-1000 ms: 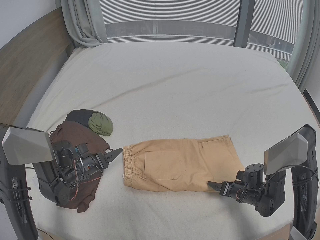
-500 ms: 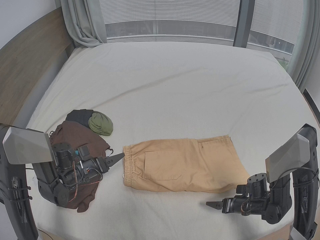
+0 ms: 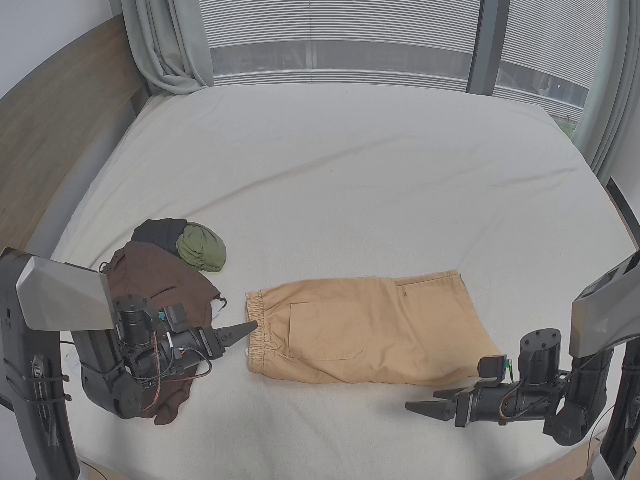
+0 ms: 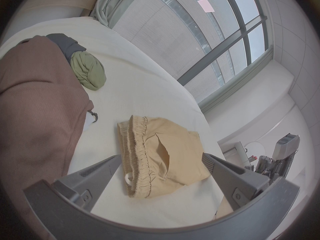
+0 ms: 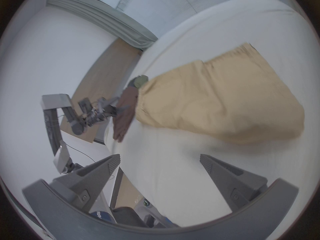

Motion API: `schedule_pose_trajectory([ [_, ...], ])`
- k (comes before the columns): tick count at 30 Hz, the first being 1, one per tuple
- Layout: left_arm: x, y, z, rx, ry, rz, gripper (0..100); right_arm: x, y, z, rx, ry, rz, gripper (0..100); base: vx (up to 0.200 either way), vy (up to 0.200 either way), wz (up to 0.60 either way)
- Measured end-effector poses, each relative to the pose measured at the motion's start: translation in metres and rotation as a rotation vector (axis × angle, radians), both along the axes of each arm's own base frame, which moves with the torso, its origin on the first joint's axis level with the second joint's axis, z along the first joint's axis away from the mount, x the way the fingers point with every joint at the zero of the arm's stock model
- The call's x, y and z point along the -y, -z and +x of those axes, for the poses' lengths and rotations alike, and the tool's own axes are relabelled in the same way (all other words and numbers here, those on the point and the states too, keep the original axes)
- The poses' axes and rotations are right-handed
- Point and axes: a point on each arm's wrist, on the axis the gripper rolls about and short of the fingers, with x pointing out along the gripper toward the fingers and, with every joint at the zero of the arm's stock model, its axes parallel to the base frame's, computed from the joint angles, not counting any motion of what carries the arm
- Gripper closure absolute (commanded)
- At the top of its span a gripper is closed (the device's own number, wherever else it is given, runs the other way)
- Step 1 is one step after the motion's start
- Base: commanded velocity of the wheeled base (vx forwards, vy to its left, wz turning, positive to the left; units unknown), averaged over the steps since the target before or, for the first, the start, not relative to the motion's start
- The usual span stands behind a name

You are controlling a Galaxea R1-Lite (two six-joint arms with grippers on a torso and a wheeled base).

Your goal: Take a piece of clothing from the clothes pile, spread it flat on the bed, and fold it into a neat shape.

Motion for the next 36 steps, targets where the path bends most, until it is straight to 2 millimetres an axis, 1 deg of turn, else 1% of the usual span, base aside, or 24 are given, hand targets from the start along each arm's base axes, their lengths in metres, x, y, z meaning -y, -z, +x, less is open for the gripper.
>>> schedule_pose_trajectory([
  [4,0.004,0.008,-0.002,-0.028,0.016,0.003,0,-0.002,-0.013,0.006,0.058,-0.016,0.048,0,0.0,0.0,0.0],
  [11,0.009,0.028,0.002,-0.071,0.031,0.011,0,0.001,-0.02,0.01,0.092,0.002,0.065,0,0.0,0.0,0.0],
  [17,0.01,0.041,0.005,-0.097,0.034,0.019,0,0.005,-0.023,0.012,0.103,0.02,0.069,0,0.0,0.0,0.0],
  [24,0.013,0.052,0.01,-0.105,0.037,0.022,0,0.005,-0.024,0.012,0.109,0.023,0.07,0,0.0,0.0,0.0],
  [30,0.018,0.062,0.023,-0.085,0.042,0.016,0,0.005,-0.024,0.013,0.111,0.024,0.071,0,0.0,0.0,0.0],
  [36,0.03,0.071,0.032,-0.089,0.054,-0.015,0,0.005,-0.024,0.014,0.113,0.026,0.072,0,0.0,0.0,0.0],
])
